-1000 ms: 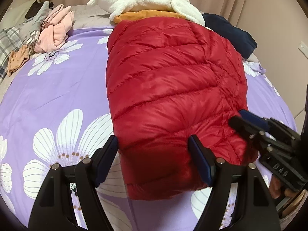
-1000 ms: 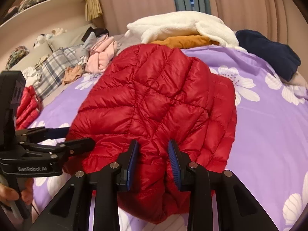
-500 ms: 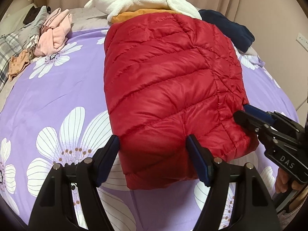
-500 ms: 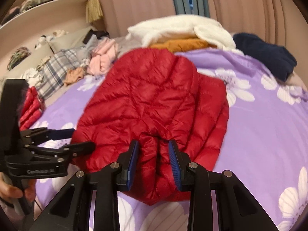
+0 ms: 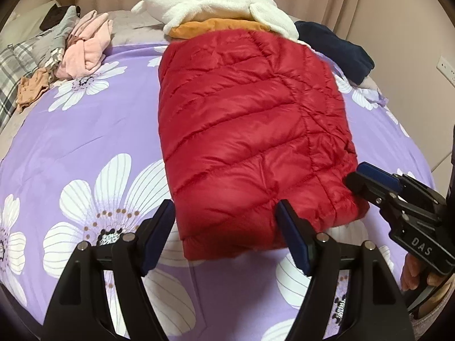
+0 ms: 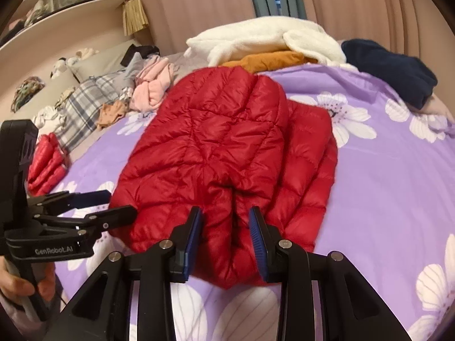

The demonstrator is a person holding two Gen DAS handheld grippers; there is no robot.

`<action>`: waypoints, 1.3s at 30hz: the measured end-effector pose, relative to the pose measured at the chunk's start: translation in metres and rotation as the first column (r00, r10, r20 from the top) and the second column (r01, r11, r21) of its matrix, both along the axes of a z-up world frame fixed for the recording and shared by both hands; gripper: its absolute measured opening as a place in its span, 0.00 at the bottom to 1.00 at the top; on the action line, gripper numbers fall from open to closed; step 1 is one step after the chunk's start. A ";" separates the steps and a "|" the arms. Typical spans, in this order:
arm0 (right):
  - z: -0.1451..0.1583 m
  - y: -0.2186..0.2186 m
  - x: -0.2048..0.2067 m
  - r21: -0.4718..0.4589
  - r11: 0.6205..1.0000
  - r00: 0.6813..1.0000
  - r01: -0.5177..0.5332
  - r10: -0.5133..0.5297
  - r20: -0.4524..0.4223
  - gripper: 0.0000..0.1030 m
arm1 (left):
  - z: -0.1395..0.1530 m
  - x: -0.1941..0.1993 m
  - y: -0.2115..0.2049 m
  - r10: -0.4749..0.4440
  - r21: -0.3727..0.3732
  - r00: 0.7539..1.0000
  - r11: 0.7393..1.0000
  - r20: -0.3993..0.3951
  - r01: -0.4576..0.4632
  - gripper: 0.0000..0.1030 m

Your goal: Fold large clothes

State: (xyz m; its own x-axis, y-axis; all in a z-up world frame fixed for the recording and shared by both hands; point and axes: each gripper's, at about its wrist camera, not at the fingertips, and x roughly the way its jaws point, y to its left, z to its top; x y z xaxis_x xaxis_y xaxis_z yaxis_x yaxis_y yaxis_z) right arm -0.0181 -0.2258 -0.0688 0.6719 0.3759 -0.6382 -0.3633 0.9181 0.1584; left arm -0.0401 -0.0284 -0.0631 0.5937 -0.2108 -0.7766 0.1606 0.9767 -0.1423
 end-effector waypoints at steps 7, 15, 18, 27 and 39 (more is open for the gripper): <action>0.022 -0.001 -0.022 -0.016 1.000 0.999 0.017 -0.016 0.046 0.51 | 0.020 -0.017 0.002 0.034 0.010 0.999 0.999 0.029 -0.035 0.98; 0.043 -0.006 -0.040 -0.021 0.998 0.996 0.060 -0.058 0.074 0.73 | 0.040 -0.038 0.004 0.085 0.039 0.994 0.995 0.064 -0.088 0.99; 0.049 -0.006 -0.044 -0.028 0.997 0.994 0.070 -0.068 0.082 0.77 | 0.050 -0.049 0.002 0.087 0.065 0.991 0.993 0.104 -0.094 1.00; 0.069 0.000 -0.062 -0.033 0.996 0.990 0.078 -0.074 0.117 0.97 | 0.072 -0.066 0.001 0.105 0.059 0.986 0.992 0.132 -0.113 1.00; 0.090 -0.001 -0.071 -0.006 0.993 0.984 0.117 -0.115 0.139 0.99 | 0.095 -0.081 -0.006 0.112 0.104 0.977 0.986 0.183 -0.132 1.00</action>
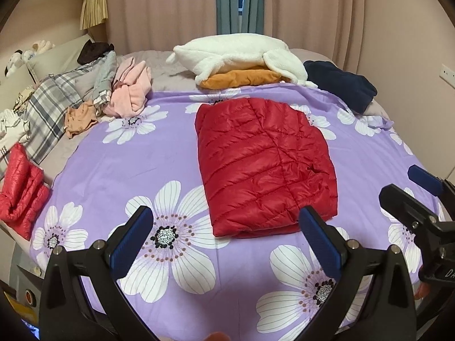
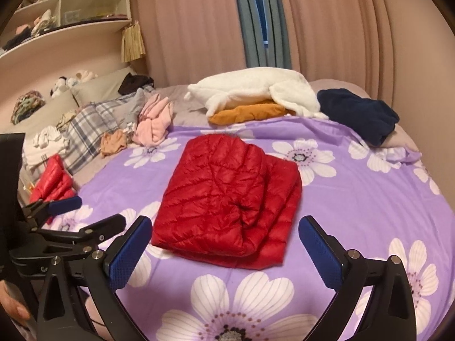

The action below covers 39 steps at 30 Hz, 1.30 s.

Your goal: Fold large clothes

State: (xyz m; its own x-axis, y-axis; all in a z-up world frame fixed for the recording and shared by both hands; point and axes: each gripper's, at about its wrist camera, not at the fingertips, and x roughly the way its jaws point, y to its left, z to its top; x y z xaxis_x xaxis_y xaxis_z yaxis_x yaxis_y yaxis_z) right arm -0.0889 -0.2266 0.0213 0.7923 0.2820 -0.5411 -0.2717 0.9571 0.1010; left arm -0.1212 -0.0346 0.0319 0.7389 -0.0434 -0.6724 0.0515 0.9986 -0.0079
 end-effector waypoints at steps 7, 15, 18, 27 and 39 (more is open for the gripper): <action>-0.021 0.002 0.013 -0.023 0.999 0.996 0.024 -0.026 -0.088 0.99 | -0.013 0.007 0.000 0.021 -0.011 0.999 1.000 -0.041 -0.022 1.00; -0.023 0.004 0.012 -0.028 0.999 0.996 0.017 -0.020 -0.092 0.99 | -0.018 0.009 -0.001 0.031 0.008 0.998 0.999 -0.050 -0.031 1.00; -0.021 0.005 0.013 -0.037 0.999 0.996 0.018 -0.021 -0.084 0.99 | -0.017 0.010 -0.002 0.031 0.012 0.998 0.999 -0.050 -0.031 1.00; -0.022 0.004 0.018 -0.042 0.999 0.996 0.016 -0.020 -0.085 0.99 | -0.018 0.011 -0.003 0.030 0.011 0.998 1.000 -0.052 -0.029 1.00; -0.021 0.004 0.018 -0.045 0.999 0.996 0.014 -0.018 -0.084 0.99 | -0.017 0.012 -0.003 0.028 0.012 0.998 1.000 -0.048 -0.028 1.00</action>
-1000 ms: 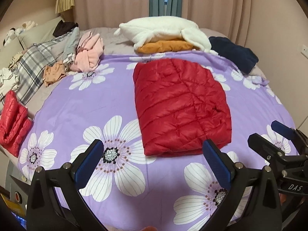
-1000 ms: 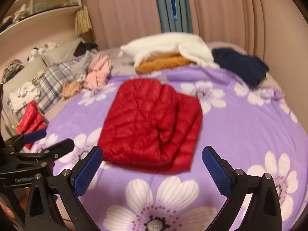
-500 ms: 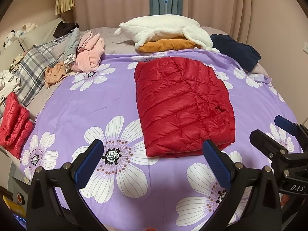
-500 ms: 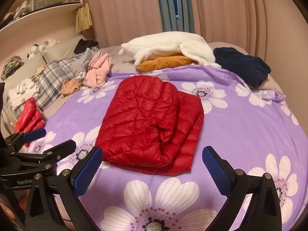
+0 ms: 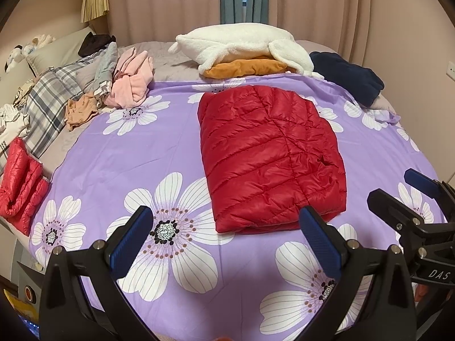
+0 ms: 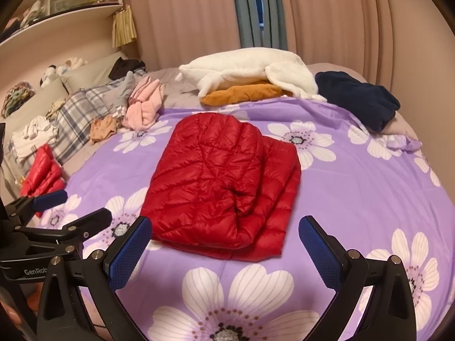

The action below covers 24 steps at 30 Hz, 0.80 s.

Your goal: Fold large clothes

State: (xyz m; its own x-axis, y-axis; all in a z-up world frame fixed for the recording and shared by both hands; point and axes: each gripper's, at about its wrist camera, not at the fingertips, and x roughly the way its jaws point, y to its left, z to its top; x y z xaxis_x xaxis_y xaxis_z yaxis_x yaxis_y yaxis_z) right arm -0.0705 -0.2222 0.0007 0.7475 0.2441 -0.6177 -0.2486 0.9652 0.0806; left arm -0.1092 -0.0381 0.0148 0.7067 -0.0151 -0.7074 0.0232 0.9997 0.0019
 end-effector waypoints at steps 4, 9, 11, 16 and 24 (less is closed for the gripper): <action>0.001 0.000 0.001 -0.002 1.000 1.000 -0.002 0.002 0.003 0.99 | 0.000 0.000 0.000 -0.001 0.000 1.000 1.000 0.000 0.001 1.00; 0.002 0.001 0.002 -0.004 1.000 1.000 -0.005 0.005 -0.001 0.99 | 0.000 0.000 -0.002 -0.002 0.002 1.000 1.000 -0.001 0.002 1.00; 0.003 0.002 0.003 -0.005 1.000 1.000 -0.006 0.006 -0.001 0.99 | 0.000 0.000 -0.002 -0.003 0.003 1.000 1.000 0.000 0.003 1.00; 0.002 0.003 0.002 -0.005 1.000 1.000 -0.005 0.005 -0.001 0.99 | 0.000 0.000 -0.003 -0.002 0.004 1.000 1.000 0.001 0.002 1.00; 0.003 0.002 0.003 -0.005 1.000 1.000 -0.006 0.006 0.000 0.99 | 0.001 0.000 -0.004 -0.004 0.007 1.000 1.000 0.004 0.004 1.00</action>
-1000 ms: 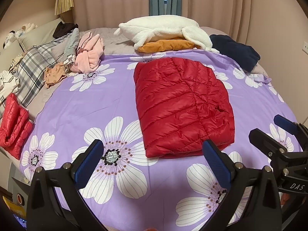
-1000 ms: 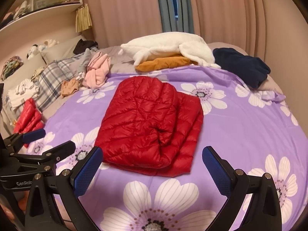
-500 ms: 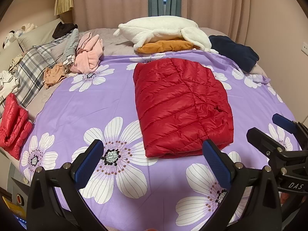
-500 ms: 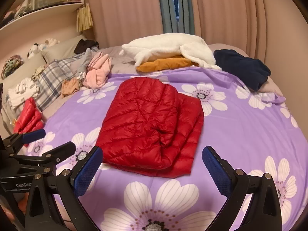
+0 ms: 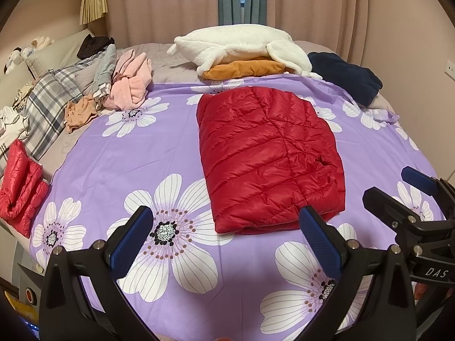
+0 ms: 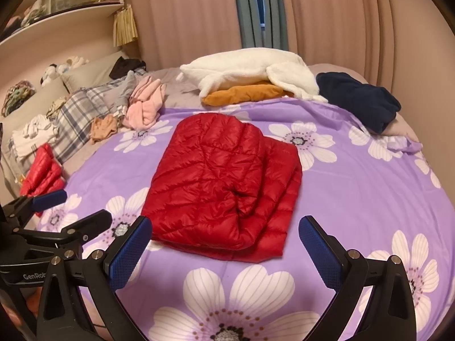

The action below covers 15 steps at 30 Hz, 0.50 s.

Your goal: Fold large clothes

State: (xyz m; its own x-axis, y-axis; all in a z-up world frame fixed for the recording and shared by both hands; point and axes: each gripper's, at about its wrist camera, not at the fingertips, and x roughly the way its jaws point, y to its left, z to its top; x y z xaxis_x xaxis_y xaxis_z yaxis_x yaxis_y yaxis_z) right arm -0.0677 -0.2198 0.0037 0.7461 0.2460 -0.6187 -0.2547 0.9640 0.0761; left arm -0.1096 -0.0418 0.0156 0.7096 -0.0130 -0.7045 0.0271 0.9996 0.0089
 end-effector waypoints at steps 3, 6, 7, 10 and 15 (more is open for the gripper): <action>-0.001 0.000 0.000 0.000 1.000 1.000 0.001 -0.001 0.000 0.99 | 0.000 0.000 0.000 -0.001 0.000 1.000 1.000 -0.001 0.001 1.00; 0.000 0.000 0.000 0.000 1.000 1.000 0.001 -0.001 0.000 0.99 | 0.000 0.000 0.000 -0.001 0.001 1.000 1.000 -0.001 0.001 1.00; 0.000 0.000 0.000 0.000 1.000 1.000 0.000 0.000 0.001 0.99 | 0.000 0.000 0.000 -0.001 0.000 1.000 1.000 -0.001 0.001 1.00; 0.000 0.001 -0.001 0.000 1.000 1.000 0.000 0.000 0.001 0.99 | 0.000 0.000 0.000 0.000 0.000 1.000 1.000 0.000 0.000 1.00; 0.001 0.002 0.001 0.000 1.000 1.000 -0.001 0.001 0.002 0.99 | 0.001 0.000 0.000 -0.003 0.007 1.000 1.000 0.006 0.003 1.00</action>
State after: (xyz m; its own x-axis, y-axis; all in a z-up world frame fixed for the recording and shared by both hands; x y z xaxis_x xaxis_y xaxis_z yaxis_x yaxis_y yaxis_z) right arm -0.0670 -0.2182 0.0044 0.7468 0.2467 -0.6175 -0.2562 0.9637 0.0752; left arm -0.1099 -0.0420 0.0170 0.7136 -0.0105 -0.7004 0.0303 0.9994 0.0159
